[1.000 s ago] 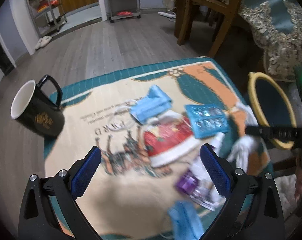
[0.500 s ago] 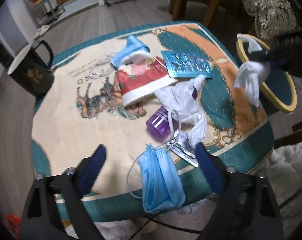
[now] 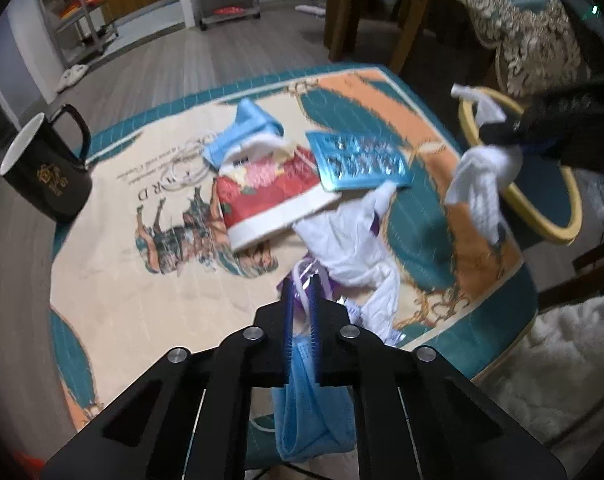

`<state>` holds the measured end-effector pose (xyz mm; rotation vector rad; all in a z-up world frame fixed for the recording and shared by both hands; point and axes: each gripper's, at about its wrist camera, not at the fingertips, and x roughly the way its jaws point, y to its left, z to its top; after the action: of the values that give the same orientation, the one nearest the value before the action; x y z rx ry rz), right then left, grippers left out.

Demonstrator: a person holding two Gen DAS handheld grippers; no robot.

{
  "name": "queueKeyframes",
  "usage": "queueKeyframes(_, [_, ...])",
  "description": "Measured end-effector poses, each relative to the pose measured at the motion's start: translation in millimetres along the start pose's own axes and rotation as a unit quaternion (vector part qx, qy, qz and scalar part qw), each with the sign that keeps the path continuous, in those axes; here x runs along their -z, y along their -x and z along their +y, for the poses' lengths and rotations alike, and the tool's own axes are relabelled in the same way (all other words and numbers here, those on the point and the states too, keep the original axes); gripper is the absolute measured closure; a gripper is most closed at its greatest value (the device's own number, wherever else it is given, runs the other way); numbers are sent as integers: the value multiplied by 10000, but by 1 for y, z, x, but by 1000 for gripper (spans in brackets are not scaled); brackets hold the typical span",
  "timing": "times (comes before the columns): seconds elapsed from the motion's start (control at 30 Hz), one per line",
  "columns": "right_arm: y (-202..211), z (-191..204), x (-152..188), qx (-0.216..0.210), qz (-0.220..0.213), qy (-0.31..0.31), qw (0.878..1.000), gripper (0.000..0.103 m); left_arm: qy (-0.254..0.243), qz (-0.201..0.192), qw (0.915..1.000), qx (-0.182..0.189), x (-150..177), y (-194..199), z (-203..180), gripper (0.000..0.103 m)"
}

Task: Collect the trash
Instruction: 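Carry the white tissue to the bin with the right gripper while the left carries the mask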

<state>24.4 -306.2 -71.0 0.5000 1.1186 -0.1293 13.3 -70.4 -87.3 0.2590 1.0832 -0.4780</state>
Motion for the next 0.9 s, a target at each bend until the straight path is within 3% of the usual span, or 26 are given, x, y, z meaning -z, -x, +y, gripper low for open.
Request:
queueKeyframes(0.23, [3, -1, -1, -30, -29, -25, 10000, 89, 207, -243, 9993, 192, -8, 18, 6, 96])
queueKeyframes(0.47, [1, 1, -1, -63, 8, 18, 10000, 89, 165, 11, 9997, 168, 0, 6, -2, 95])
queueKeyframes(0.6, [0, 2, -1, -65, 5, 34, 10000, 89, 153, 138, 9997, 88, 2, -2, -3, 65])
queueKeyframes(0.73, [0, 3, -1, -83, 9, 48, 10000, 89, 180, 239, 9995, 96, 2, -14, 1, 63])
queueKeyframes(0.8, [0, 3, -1, -93, 14, 65, 9999, 89, 167, 302, 9994, 84, 1, -19, 3, 78])
queueKeyframes(0.83, [0, 4, -1, -94, 13, 73, 9999, 89, 88, 378, 9992, 55, 0, -23, 3, 96])
queueKeyframes(0.9, [0, 4, -1, -100, 11, 84, 9999, 89, -14, 353, 9994, -22, 0, -22, 3, 99])
